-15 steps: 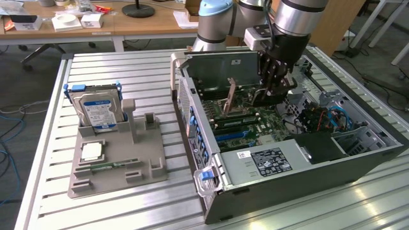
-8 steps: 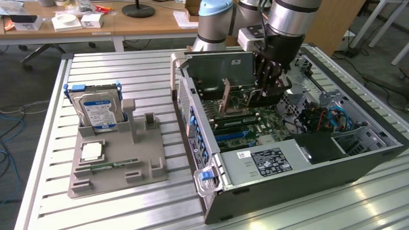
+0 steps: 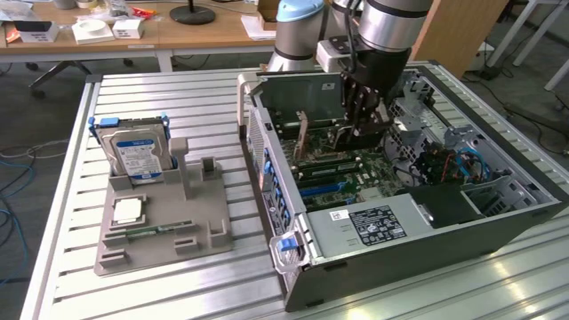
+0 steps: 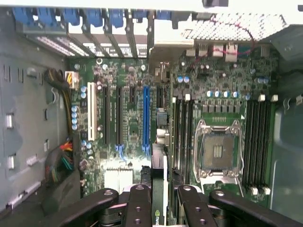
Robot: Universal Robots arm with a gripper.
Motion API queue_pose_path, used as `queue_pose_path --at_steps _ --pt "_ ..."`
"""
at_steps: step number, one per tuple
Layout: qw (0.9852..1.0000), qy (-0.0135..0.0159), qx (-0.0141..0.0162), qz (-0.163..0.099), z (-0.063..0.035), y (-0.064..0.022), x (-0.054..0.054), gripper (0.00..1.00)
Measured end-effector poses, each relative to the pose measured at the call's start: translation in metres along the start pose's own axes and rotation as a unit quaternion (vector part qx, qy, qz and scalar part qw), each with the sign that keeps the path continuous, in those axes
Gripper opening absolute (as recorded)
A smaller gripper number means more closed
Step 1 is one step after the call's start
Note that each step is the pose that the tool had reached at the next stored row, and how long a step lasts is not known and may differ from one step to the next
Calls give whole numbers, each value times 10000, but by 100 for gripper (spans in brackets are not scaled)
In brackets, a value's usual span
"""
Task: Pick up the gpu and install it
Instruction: 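Insert the gpu into the slot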
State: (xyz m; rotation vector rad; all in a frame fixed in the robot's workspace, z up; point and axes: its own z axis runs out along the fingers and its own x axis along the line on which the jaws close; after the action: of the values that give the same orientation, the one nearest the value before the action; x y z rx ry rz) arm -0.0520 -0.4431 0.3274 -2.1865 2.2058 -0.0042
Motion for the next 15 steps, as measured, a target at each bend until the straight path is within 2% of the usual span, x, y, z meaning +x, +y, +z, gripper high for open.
queue_pose_path --at_steps 5,15 --pt "10000 0 7 0 -1 117 1 26" --pt "10000 0 8 0 4 123 1 26"
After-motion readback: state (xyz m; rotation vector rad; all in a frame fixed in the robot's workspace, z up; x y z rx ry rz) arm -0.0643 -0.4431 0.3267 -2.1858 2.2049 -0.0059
